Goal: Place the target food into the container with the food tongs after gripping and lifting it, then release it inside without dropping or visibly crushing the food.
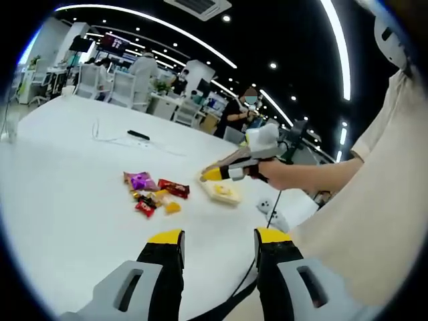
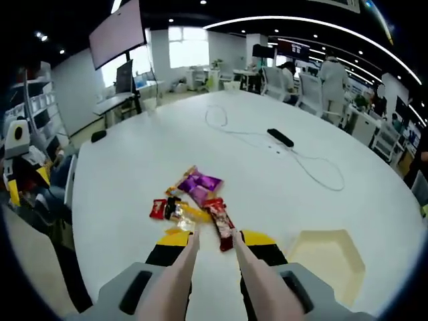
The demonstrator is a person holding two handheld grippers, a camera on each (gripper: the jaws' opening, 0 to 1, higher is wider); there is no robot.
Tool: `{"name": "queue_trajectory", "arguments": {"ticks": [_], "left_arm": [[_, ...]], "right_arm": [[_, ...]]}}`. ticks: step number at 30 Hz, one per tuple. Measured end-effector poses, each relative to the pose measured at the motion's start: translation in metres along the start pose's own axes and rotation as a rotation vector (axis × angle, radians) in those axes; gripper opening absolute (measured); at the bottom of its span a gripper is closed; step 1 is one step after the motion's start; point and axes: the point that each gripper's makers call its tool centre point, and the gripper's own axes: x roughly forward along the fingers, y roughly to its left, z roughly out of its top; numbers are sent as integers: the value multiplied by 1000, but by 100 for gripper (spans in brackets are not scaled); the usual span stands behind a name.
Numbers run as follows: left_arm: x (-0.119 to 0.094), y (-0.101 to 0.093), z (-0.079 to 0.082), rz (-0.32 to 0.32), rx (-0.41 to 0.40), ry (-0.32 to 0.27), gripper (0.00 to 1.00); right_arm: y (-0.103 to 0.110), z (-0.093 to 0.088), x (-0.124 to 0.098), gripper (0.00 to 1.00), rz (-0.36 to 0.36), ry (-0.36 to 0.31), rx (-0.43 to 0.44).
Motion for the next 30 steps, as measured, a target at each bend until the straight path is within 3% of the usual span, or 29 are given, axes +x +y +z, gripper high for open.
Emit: {"name": "queue_trajectory", "arguments": {"ticks": [23, 30], "left_arm": [[-19, 11, -7, 63, -38, -31, 41], [-24, 15, -10, 78, -51, -32, 40]], "right_arm": [[37, 11, 28, 26, 83, 4, -38], [38, 9, 39, 26, 111, 8, -39]]}}
